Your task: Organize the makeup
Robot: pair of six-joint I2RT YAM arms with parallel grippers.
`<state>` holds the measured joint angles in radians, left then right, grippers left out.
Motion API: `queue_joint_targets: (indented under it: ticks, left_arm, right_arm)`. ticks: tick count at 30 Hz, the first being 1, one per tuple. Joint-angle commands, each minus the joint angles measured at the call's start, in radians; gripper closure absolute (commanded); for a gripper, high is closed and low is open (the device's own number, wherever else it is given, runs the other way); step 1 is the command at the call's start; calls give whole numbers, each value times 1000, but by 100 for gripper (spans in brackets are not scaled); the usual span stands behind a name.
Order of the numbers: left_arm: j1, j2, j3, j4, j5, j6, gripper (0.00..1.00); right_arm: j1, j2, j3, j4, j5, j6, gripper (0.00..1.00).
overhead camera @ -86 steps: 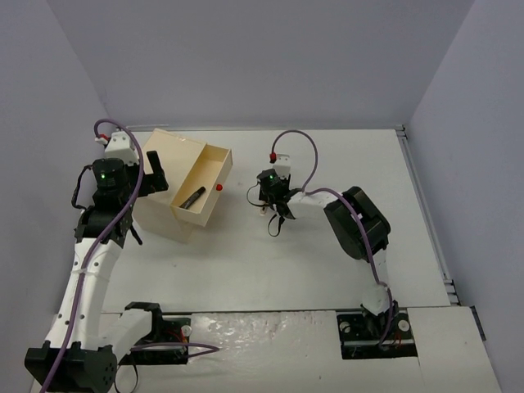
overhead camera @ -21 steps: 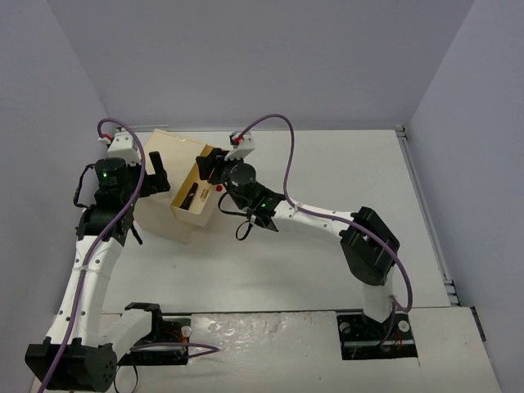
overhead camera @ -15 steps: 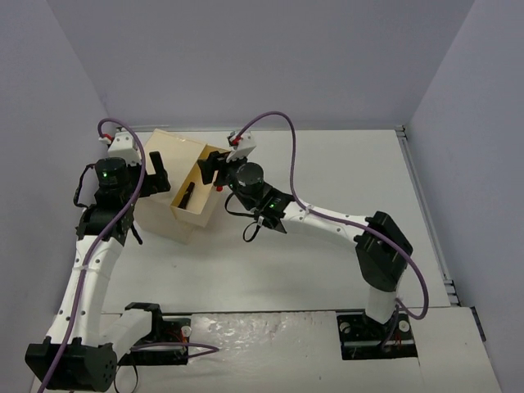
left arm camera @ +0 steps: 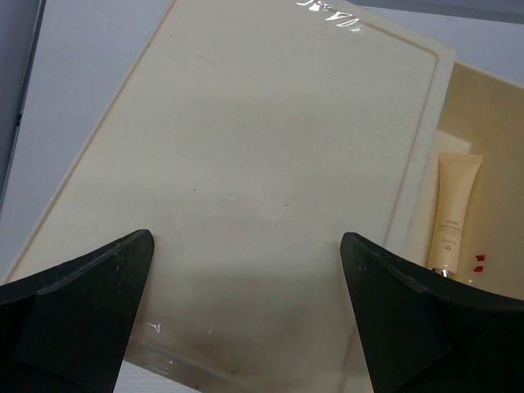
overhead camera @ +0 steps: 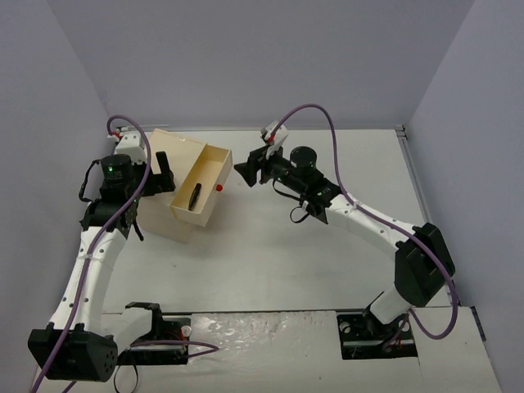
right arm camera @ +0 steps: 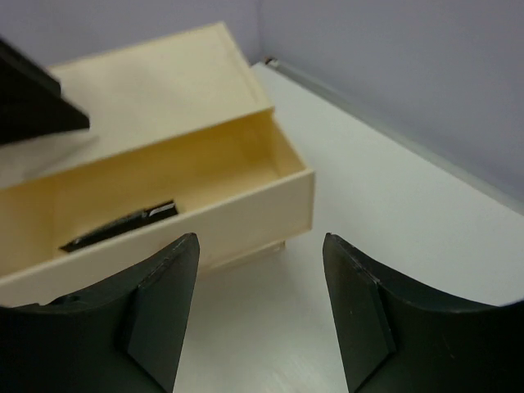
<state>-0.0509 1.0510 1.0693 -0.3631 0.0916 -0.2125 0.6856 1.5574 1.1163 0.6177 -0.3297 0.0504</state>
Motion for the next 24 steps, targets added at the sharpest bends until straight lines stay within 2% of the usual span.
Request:
queue_joint_targets:
  ticks: [1, 24]
  left_arm:
    - [5, 9, 58, 33, 30, 3, 3]
    - [-15, 46, 59, 34, 79, -22, 3]
  right_arm:
    - [17, 34, -7, 56, -235, -96, 40]
    - [75, 277, 194, 153, -283, -85, 35]
